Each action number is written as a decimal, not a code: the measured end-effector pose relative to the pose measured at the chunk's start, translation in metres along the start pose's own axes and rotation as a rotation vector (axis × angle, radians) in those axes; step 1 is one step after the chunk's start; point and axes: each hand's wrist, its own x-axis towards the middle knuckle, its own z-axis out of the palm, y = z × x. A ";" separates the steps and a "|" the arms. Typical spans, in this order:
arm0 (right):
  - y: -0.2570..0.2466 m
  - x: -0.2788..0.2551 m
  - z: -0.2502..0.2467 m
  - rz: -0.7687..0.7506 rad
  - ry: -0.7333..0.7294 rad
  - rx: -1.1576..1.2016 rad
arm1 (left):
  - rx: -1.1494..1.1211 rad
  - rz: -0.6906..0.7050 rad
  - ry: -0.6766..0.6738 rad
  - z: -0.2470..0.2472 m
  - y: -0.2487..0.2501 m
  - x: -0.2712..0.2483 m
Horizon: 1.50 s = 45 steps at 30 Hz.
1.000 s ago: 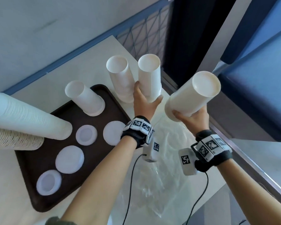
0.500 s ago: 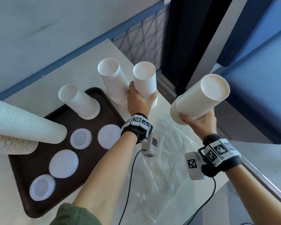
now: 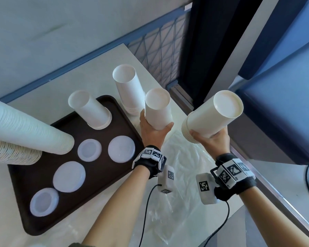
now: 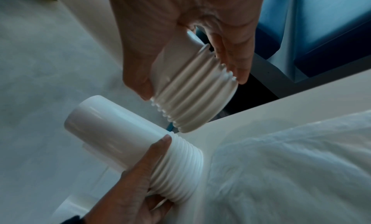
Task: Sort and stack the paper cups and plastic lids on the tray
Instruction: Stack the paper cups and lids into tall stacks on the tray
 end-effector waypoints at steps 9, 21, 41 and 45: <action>0.003 -0.012 -0.001 -0.010 -0.037 -0.031 | 0.046 0.045 -0.019 -0.007 0.003 0.001; -0.043 -0.041 0.060 -0.203 -0.318 -0.052 | -0.125 0.274 0.164 -0.145 0.065 -0.007; -0.266 -0.027 0.159 -0.570 -0.522 -0.118 | 0.101 0.088 0.092 -0.201 0.001 0.092; -0.272 -0.033 0.201 -0.562 -0.551 -0.186 | 0.079 0.060 0.068 -0.199 -0.020 0.099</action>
